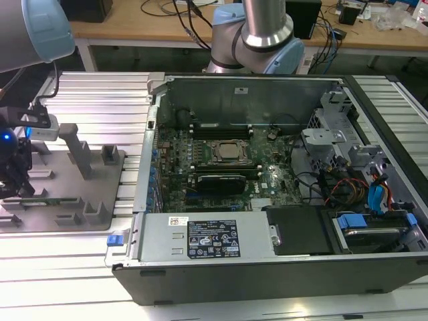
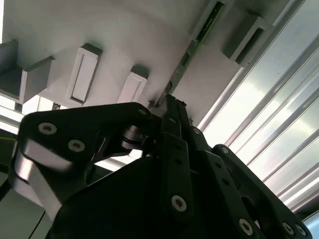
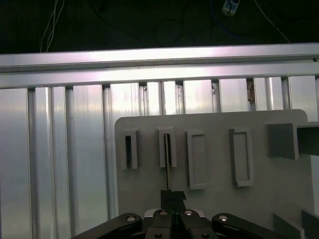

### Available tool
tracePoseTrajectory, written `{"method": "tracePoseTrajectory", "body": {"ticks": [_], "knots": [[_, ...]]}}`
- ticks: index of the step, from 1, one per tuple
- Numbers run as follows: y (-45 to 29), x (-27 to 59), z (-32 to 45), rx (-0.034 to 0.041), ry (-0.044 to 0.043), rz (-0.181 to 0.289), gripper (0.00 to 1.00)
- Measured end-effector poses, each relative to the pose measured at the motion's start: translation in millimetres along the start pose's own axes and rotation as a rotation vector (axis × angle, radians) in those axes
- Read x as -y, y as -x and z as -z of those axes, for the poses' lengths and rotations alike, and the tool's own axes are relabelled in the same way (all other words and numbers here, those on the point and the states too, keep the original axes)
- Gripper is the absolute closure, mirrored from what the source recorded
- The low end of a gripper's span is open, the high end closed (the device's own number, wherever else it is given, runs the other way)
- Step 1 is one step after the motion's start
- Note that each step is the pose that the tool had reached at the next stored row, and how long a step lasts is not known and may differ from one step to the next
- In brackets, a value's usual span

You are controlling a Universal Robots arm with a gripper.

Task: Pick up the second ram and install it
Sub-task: 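Pick up the second ram and move it above second insertion slot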

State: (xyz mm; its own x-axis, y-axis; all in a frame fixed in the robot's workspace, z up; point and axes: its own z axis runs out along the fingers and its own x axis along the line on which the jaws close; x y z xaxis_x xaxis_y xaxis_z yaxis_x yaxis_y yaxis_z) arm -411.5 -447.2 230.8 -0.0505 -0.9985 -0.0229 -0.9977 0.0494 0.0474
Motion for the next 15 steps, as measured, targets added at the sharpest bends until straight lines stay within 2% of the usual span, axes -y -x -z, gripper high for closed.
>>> {"method": "tracePoseTrajectory", "body": {"ticks": [2, 3, 6, 8, 9, 15], "knots": [[-0.2, 0.0, 0.0, 0.0000, 0.0000, 0.000, 0.72], [-0.3, 0.0, 0.0, 0.0000, 0.0000, 0.000, 0.72], [-0.4, 0.2, -3.8, -0.0023, 0.0010, 0.048, 0.72], [-0.5, 0.3, -5.4, -0.0029, 0.0013, 0.063, 0.72], [-0.5, 0.5, -8.5, -0.0035, 0.0015, 0.073, 0.72], [-0.8, 1.0, -19.1, -0.0038, 0.0017, 0.083, 0.72]]}}
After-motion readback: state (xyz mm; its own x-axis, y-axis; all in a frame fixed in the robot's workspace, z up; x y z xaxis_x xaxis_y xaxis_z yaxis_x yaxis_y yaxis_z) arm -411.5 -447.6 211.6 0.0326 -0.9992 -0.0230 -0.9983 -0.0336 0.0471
